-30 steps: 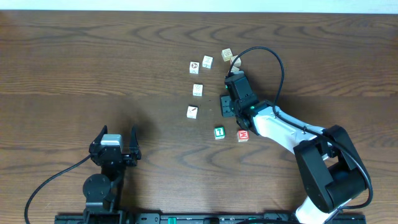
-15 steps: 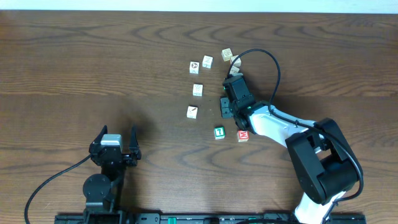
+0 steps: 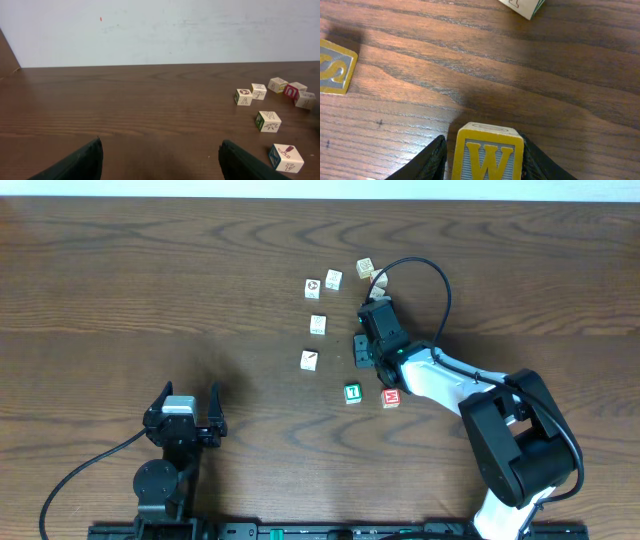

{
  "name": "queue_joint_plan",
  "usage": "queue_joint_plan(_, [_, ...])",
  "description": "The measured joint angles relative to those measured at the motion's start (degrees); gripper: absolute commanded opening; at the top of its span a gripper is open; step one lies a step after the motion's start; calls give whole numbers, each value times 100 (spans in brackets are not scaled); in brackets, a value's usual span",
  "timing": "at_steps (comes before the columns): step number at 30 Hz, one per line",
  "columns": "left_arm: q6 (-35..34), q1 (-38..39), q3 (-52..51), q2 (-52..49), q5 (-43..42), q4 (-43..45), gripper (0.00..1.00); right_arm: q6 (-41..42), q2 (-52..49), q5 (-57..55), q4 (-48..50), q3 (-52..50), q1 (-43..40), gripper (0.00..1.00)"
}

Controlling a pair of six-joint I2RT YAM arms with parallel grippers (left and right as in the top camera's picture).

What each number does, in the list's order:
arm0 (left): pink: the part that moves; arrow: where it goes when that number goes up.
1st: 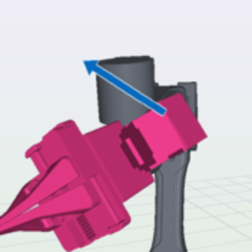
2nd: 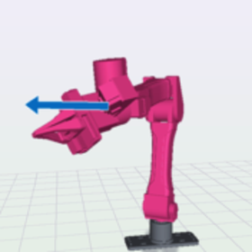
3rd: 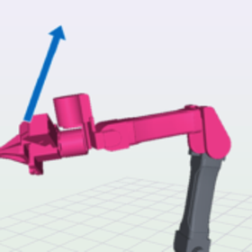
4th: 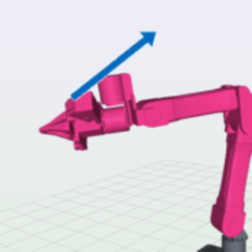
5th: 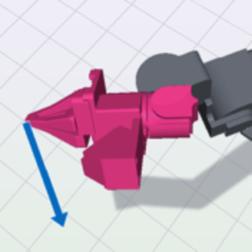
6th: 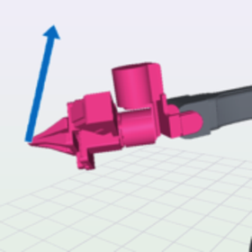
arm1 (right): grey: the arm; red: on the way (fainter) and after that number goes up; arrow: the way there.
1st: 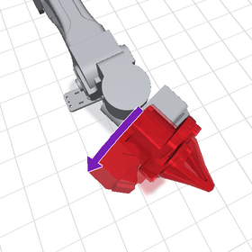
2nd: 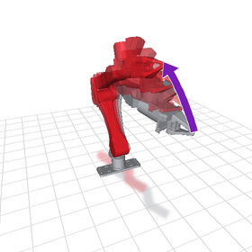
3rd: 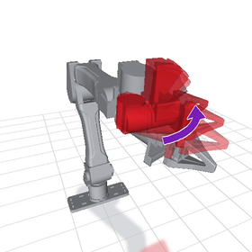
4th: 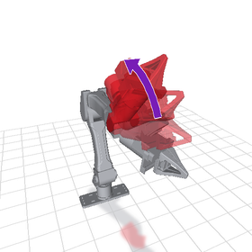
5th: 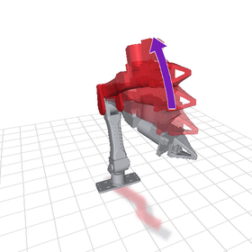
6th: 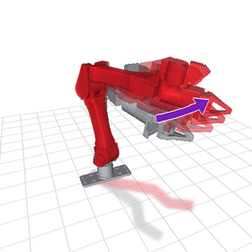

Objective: Lift 4 blocks
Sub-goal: 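Lower the right gripper onto the yellow W block and close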

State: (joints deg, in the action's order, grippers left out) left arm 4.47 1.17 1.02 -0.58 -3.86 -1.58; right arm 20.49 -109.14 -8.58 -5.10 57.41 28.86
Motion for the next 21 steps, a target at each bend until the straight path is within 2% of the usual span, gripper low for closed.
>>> queue_joint_plan(4, [0, 0, 0, 0, 0, 0, 74, 33, 0, 2, -184, 162, 0, 46])
queue_joint_plan(8, [0, 0, 0, 0, 0, 0, 74, 50, 0, 2, -358, 308, 0, 42])
queue_joint_plan(19, [0, 0, 0, 0, 0, 0, 74, 79, 0, -2, -796, 426, 0, 38])
queue_joint_plan(21, [0, 0, 0, 0, 0, 0, 74, 79, 0, -2, -848, 428, 0, 34])
